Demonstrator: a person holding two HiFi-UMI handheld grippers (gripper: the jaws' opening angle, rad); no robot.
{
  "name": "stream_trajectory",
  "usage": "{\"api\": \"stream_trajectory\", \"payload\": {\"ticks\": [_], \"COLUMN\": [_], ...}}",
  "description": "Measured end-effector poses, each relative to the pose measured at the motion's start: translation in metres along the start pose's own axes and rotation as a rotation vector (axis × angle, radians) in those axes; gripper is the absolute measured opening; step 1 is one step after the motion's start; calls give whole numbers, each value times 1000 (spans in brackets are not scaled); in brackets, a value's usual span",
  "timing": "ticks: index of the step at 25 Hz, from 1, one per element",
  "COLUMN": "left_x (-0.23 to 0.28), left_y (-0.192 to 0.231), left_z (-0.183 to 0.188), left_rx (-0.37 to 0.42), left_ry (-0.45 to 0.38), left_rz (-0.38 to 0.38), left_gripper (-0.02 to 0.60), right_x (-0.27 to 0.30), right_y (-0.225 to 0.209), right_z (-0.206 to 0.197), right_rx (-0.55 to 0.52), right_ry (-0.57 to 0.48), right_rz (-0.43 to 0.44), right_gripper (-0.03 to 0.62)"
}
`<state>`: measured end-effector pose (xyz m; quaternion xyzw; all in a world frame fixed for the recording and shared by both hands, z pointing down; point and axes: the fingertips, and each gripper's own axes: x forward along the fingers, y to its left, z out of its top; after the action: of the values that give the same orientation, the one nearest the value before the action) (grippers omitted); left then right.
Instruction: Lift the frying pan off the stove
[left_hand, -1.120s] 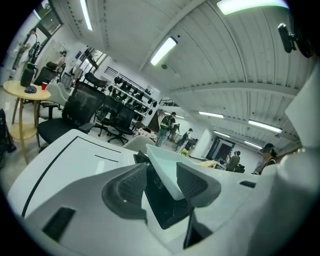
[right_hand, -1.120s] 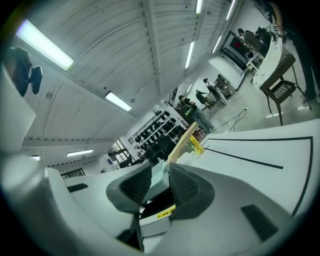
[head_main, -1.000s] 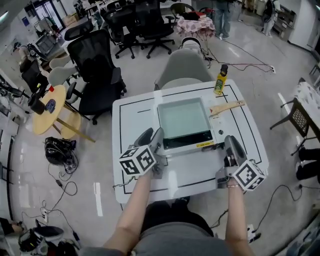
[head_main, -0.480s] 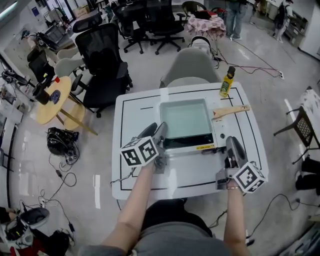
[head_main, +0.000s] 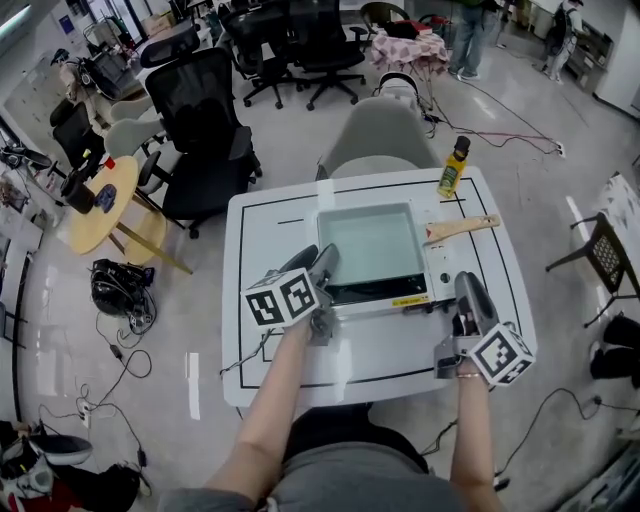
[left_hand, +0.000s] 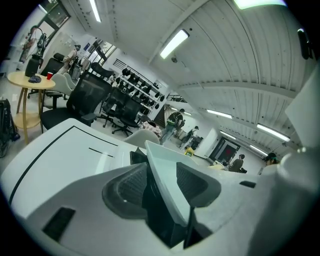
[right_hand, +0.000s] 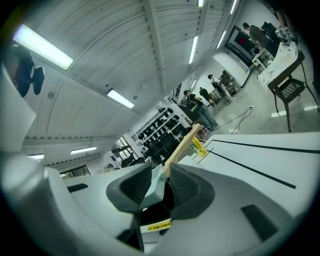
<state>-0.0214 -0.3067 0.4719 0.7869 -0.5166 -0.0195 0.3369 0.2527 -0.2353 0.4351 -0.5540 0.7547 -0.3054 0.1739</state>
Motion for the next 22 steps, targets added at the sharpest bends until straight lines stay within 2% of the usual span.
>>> {"api": "stream_trajectory", "payload": {"ticks": [7,10,16,22], "left_x": [16,20,25,28], "left_y": [4,3,2,10], "left_z": [-2,-3,-6,-7], "left_rx": [3,9,6,-16], "left_ry": [46,63,99,104], "left_rz": [3,6,18,76], "left_gripper": [175,175,172,77], "right_x": [6,6,12,12], "right_y": [-7,-18,-9,-21], "right_z": [1,0,1,-1], "right_rx": [19,-11,23,-5], "right_ry": [-10,5,-10,10], "right_rz": [-22,-61,-40,-72], "right_gripper": [106,106,106,106]}}
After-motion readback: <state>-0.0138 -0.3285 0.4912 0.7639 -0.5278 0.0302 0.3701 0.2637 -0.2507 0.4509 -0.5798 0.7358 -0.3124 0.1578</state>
